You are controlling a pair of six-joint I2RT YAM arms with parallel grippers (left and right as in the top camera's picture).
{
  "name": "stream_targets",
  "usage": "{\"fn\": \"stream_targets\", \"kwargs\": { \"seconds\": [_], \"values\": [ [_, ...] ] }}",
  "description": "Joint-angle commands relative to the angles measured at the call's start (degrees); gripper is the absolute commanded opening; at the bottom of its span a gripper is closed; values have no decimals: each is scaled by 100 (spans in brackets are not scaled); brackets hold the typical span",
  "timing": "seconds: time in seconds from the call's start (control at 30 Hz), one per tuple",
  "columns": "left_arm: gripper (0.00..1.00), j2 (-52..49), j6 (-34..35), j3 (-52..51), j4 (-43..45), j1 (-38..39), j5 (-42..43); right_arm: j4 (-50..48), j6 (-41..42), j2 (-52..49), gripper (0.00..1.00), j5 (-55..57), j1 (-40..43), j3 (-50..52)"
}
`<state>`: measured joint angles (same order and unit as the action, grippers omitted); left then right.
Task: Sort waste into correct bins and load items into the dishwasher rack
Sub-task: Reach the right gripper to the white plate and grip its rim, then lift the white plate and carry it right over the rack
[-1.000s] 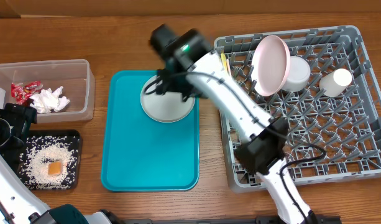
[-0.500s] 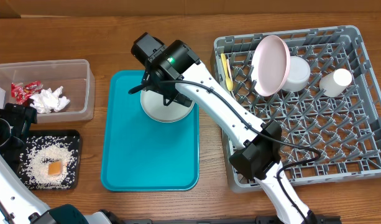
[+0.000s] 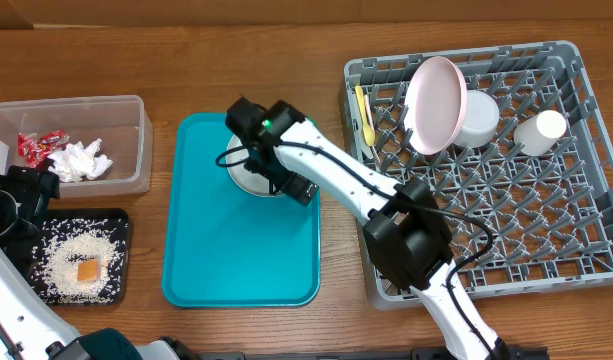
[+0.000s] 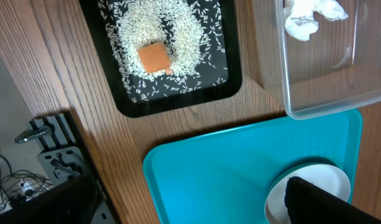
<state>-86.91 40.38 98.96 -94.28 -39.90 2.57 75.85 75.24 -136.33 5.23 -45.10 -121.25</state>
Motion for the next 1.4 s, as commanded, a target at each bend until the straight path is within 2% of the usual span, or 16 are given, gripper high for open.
{"fn": "stream_targets", "kwargs": {
  "seconds": [0.0,0.1,0.2,0.4,0.5,0.6,0.83,0.93,1.2,1.37],
  "values": [
    [100,-11,79,-24,4,-22,-61,-179,129,162,100,-254,-26,223],
    [100,-11,79,-24,4,-22,-61,-238,133,160,99,-278,-28,332],
    [100,-11,79,-24,4,-22,-61,-428,131,157,82,-306,-63,518],
    [100,-11,79,-24,4,-22,-61,-898,127,157,80,-439,-92,881],
    [100,-11,79,-24,4,-22,-61,-992,129,157,75,-437,-92,990],
    [100,-11,79,-24,4,-22,-61,-997,125,146,57,-380,-92,999],
    [100,-11,79,-24,4,-22,-61,-872,-350,164,24,-26,-50,949],
    [100,-11,79,-24,4,-22,-61,-496,-579,166,4,149,20,702],
    [100,-11,79,-24,2,-22,-61,616,-1130,315,4,793,177,-256],
    [100,-11,79,-24,4,-22,-61,1351,-1569,925,4,1370,302,-826]
  ]
}}
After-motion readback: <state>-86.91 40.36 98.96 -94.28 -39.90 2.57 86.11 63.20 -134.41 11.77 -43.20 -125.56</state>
